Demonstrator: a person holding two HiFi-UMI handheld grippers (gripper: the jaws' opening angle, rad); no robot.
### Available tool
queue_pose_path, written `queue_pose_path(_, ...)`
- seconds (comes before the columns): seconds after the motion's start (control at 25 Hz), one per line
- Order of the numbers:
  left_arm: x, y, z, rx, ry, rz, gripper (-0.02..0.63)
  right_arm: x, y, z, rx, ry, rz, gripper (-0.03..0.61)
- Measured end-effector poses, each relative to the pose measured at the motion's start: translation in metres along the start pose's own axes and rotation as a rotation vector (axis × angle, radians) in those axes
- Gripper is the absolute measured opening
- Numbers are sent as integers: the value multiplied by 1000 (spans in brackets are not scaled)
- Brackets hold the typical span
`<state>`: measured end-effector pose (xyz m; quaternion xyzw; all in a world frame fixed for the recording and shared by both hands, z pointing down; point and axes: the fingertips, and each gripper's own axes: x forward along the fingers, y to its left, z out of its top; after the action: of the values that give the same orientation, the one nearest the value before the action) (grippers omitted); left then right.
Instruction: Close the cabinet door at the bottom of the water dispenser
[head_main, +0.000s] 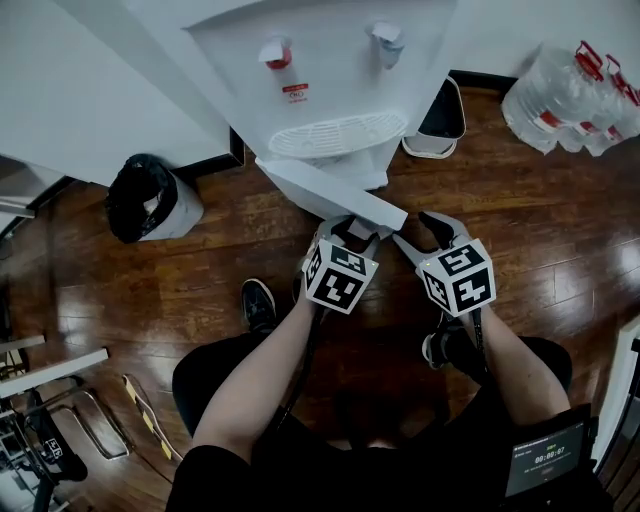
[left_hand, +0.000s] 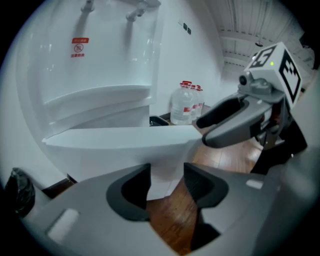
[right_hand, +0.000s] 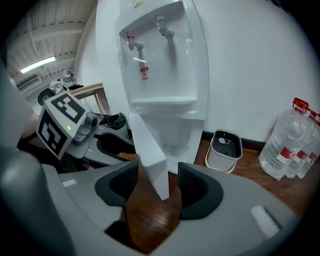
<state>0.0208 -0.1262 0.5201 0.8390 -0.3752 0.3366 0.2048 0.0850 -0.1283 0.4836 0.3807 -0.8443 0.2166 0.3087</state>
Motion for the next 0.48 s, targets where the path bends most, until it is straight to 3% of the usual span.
queue_pose_path(0.2,18,4,21,-1,-18,-6,227,42,-19,-32,9,119,2,250)
queue_pose_path(0.32,24,4,26,-28,-16,-25,227,66,-27,-31,65,127,2,244)
queue_pose_path(0.48,18,15,24,-35,8,-41,227,84,-48,-17,37,119,-72,243)
